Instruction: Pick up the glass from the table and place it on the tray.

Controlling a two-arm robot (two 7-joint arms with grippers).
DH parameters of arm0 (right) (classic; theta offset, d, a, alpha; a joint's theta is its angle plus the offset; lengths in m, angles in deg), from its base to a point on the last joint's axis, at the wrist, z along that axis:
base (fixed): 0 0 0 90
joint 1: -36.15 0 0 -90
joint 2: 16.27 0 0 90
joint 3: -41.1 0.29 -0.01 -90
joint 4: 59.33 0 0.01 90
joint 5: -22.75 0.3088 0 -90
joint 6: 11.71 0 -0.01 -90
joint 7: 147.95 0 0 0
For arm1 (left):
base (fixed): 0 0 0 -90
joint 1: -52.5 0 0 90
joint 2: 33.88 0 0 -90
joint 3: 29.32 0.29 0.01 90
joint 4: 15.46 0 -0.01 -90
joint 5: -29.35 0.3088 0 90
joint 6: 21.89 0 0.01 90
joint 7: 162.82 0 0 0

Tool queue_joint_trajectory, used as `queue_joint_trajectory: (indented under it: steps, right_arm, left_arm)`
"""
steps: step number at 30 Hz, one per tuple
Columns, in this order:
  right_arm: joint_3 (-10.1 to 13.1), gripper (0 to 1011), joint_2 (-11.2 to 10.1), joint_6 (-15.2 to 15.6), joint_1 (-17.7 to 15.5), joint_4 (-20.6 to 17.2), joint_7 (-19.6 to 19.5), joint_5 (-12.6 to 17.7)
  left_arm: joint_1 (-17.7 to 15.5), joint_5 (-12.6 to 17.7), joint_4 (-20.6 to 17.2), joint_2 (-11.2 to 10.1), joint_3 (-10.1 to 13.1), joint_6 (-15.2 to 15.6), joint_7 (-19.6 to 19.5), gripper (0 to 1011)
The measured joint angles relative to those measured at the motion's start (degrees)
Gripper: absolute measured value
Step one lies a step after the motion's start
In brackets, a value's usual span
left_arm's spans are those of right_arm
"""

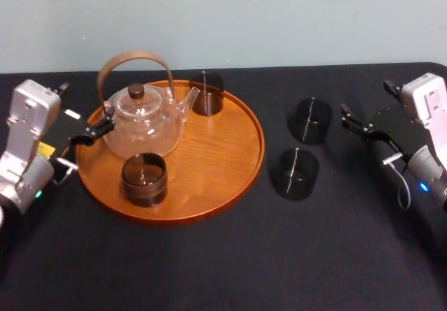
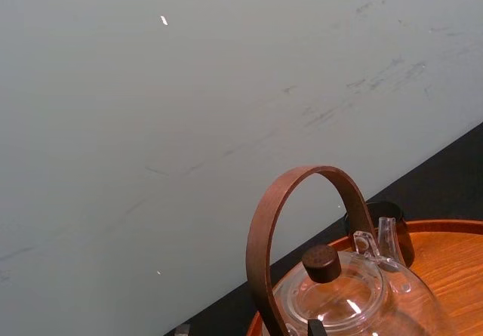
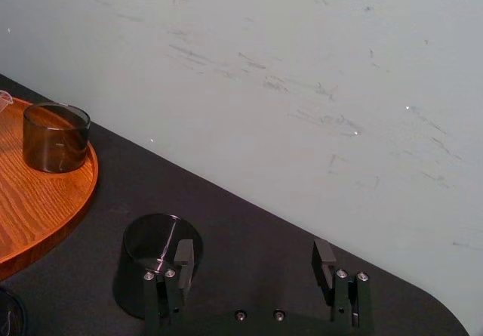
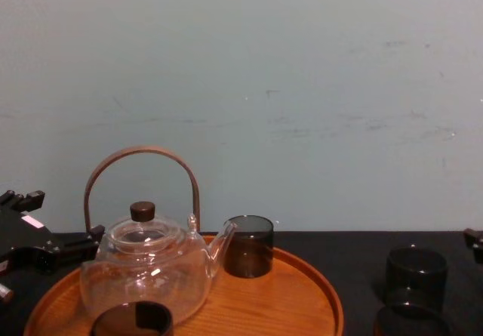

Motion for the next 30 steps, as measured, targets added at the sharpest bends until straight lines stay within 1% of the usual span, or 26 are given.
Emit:
queue_joint_trajectory:
  steps: [30]
  right_arm:
    - [0.0, 1003, 0.0, 0.0, 0.0, 0.0, 0.0, 0.0]
  left_arm:
    - [0.0, 0.0, 0.0, 0.0, 0.0, 0.0, 0.0, 1010]
